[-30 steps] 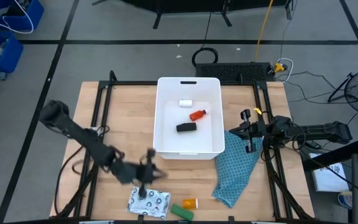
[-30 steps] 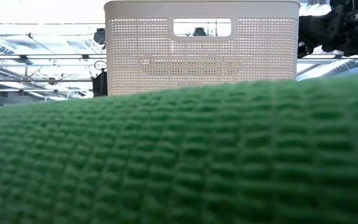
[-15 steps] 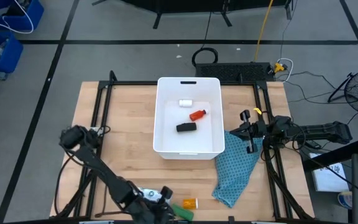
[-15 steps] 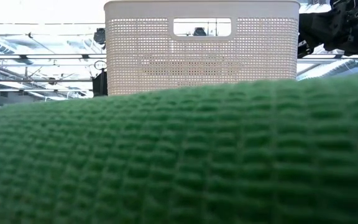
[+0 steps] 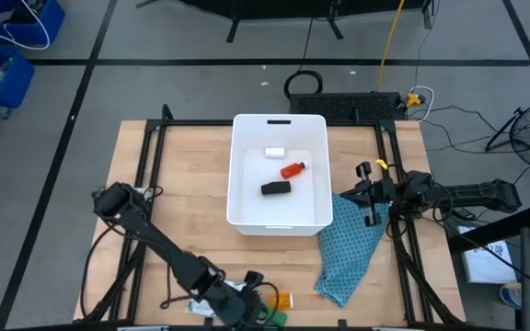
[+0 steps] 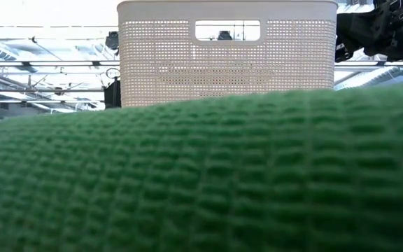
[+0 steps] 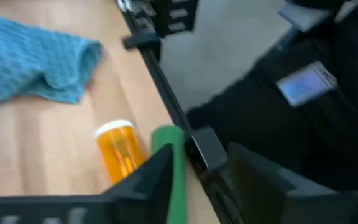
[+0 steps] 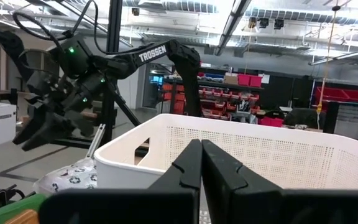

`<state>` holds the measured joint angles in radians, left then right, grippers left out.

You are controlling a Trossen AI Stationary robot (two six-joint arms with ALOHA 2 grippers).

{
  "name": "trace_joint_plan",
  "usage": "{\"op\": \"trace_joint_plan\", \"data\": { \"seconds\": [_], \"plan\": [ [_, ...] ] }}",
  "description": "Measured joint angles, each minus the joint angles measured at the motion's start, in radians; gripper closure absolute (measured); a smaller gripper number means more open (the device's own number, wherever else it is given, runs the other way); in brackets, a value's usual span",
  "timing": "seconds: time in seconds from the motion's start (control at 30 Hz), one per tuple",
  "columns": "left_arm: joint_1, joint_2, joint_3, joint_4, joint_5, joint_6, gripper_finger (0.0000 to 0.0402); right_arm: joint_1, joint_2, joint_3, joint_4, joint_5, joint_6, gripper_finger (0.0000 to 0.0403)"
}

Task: Pick & place medical supplies in basket/bin
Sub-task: Put the green bandage into the white bin

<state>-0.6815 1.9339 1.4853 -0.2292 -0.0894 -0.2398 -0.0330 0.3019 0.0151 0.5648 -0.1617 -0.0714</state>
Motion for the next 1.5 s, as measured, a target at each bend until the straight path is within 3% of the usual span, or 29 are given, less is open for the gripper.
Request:
{"op": "trace_joint_plan", "data": {
  "seconds": [0.27,0.4,0.57,0.83,1.17,1.3,1.5],
  "plan": [
    [0.04,0.024,0.0,-0.046,-0.006,-0.05,0.0085,0.0,0.0,0.0,-0.001,0.0,-0.001,0.0403],
    [0.04,0.065,0.0,-0.064,0.008,-0.053,0.0052,0.0,0.0,0.0,-0.005,0.0,0.0,0.0403],
    [0.04,0.129,0.0,-0.067,0.074,-0.062,0.004,0.0,0.001,0.0,-0.014,0.001,0.001,0.0403],
    [0.065,0.203,-0.001,-0.048,0.194,-0.062,0.0039,0.0,0.002,0.0,-0.016,0.002,0.006,0.0403],
    [0.109,0.233,-0.002,-0.005,0.246,-0.05,0.0046,0.0,0.002,0.0,-0.016,0.004,-0.001,0.0403],
    [0.119,0.233,-0.002,-0.007,0.278,-0.051,0.009,0.0,0.002,0.0,-0.017,0.004,-0.001,0.0403],
    [0.126,0.233,-0.002,-0.013,0.331,-0.047,0.0218,0.0,0.002,0.0,-0.028,0.004,-0.001,0.0403]
  ]
}}
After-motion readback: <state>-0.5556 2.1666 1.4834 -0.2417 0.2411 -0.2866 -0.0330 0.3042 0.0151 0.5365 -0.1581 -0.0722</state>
